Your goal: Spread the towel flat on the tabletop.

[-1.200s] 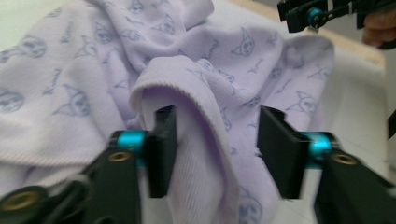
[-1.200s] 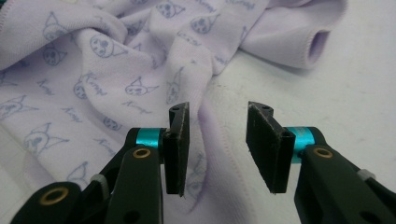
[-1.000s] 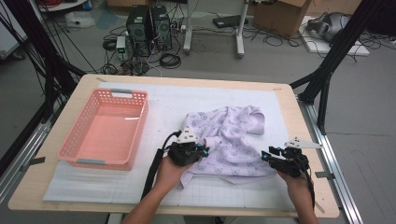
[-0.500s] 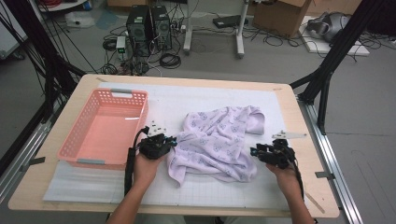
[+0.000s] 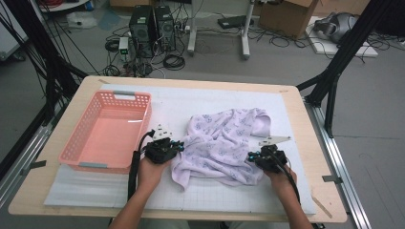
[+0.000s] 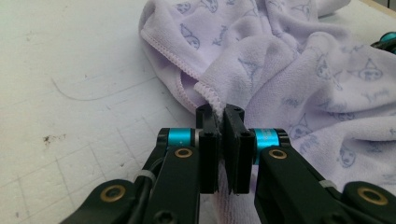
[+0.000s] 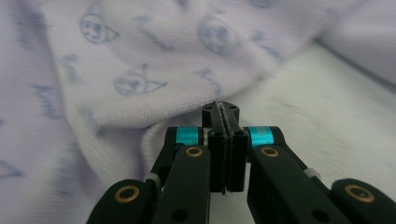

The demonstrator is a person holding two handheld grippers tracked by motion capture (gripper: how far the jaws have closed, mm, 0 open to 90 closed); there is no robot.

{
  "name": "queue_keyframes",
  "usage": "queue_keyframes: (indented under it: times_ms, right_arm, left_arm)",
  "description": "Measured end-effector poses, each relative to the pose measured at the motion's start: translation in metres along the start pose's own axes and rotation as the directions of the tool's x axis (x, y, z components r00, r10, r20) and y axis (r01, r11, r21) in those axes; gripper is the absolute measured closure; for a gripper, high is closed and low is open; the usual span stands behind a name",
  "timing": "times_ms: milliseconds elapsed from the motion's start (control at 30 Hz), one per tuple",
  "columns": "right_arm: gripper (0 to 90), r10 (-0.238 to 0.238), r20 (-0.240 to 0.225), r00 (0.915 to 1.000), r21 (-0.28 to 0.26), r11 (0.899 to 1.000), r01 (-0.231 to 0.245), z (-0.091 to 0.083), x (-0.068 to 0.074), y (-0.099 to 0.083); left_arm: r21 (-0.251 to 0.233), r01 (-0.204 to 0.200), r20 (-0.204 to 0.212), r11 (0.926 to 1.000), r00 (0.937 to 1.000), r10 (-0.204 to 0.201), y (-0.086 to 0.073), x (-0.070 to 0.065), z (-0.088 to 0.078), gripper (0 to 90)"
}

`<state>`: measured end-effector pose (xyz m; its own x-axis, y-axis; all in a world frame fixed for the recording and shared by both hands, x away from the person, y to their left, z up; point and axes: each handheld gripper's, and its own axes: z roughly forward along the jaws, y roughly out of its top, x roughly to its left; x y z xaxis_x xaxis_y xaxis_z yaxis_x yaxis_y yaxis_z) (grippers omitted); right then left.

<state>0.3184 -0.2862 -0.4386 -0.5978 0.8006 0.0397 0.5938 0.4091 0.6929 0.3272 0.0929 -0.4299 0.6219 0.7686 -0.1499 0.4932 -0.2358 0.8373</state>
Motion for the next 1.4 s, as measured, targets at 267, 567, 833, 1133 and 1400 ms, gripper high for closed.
queue_keyframes:
  times_ms: [267, 567, 833, 1133, 1400]
  right_arm:
    - [90.0, 0.056, 0.185, 0.9812, -0.100, 0.994, -0.038, -0.016, -0.026, 0.000]
    - [62.8, 0.150, 0.012, 0.9886, -0.166, 0.975, -0.146, -0.020, -0.039, -0.002]
    - [66.2, 0.025, -0.032, 0.9992, -0.027, 0.999, -0.026, 0.000, -0.011, -0.007]
    - [85.9, 0.039, 0.116, 0.9925, -0.101, 0.995, -0.027, 0.006, -0.027, -0.001]
    - [86.2, 0.185, 0.279, 0.9424, -0.223, 0.967, -0.124, 0.006, -0.056, 0.005]
  left_arm:
    - [-0.058, 0.037, -0.102, 0.9976, 0.9938, -0.043, 0.002, 0.009, 0.010, 85.5]
    - [-0.072, 0.085, -0.004, 0.9938, 0.9963, -0.086, 0.001, 0.008, 0.007, 48.4]
    - [0.096, -0.010, 0.031, 0.9953, 0.9995, 0.007, -0.004, -0.006, 0.016, 49.7]
    - [0.048, -0.027, -0.096, 0.9985, 0.9949, 0.031, -0.003, 0.001, 0.019, 84.3]
    - [-0.058, 0.047, -0.169, 0.9972, 0.9840, -0.056, -0.001, 0.018, 0.018, 85.1]
